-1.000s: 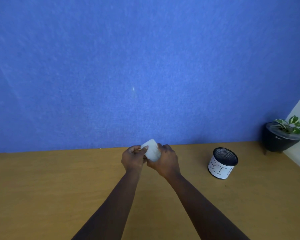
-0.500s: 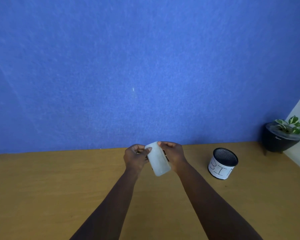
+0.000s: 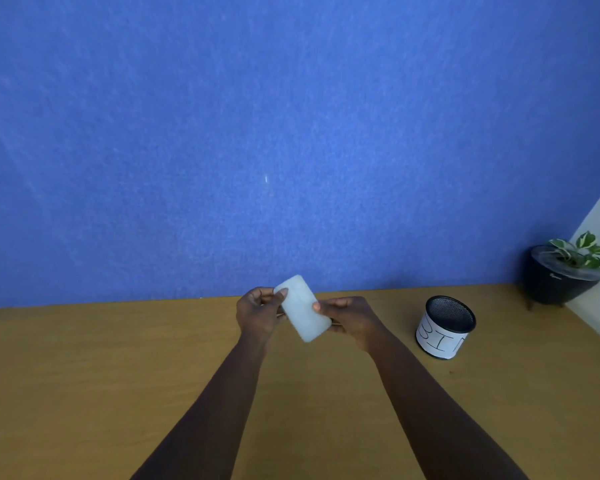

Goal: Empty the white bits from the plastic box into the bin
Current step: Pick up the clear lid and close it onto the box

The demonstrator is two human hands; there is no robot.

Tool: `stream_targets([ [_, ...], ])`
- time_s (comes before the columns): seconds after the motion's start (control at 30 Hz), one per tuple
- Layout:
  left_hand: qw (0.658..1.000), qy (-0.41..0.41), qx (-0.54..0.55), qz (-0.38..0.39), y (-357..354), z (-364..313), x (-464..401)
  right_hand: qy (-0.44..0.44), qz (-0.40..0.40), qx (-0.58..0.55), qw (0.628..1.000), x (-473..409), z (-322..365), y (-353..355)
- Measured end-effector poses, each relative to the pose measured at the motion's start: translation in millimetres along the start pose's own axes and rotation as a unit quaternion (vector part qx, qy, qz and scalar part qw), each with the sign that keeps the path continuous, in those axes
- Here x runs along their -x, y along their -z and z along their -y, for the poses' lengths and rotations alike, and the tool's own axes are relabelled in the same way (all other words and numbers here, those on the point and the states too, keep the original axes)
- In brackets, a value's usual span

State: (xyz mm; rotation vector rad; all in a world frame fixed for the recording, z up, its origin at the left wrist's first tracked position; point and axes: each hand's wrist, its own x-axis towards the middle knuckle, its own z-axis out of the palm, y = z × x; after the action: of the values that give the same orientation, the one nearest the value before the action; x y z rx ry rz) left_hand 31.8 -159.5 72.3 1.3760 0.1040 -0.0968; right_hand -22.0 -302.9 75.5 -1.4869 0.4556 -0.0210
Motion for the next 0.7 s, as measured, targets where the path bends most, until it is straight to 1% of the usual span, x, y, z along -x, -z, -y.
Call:
stream_targets([
  [0.1,1.000,-0.008,-0.024,0.004,2,0,-4,-0.005,0.024,0.011,1.000,3,-3,2],
  [0.3,1.000,0.006,-0.012,-0.004,3,6,-3,0.017,0.005,0.018,1.000,3,-2,-1],
  [0.43,1.000,0.002,0.000,-0.023,2,5,-4,-0.001,0.009,-0.026,1.000,4,-5,-3],
  [0.6,0.997,0.008,0.031,-0.072,5,8,-8,-0.046,0.006,-0.095,0.994,5,-9,-2],
  [0.7,0.996,0.012,0.044,-0.073,6,10,-7,-0.043,-0.008,-0.103,0.994,5,-9,-4],
])
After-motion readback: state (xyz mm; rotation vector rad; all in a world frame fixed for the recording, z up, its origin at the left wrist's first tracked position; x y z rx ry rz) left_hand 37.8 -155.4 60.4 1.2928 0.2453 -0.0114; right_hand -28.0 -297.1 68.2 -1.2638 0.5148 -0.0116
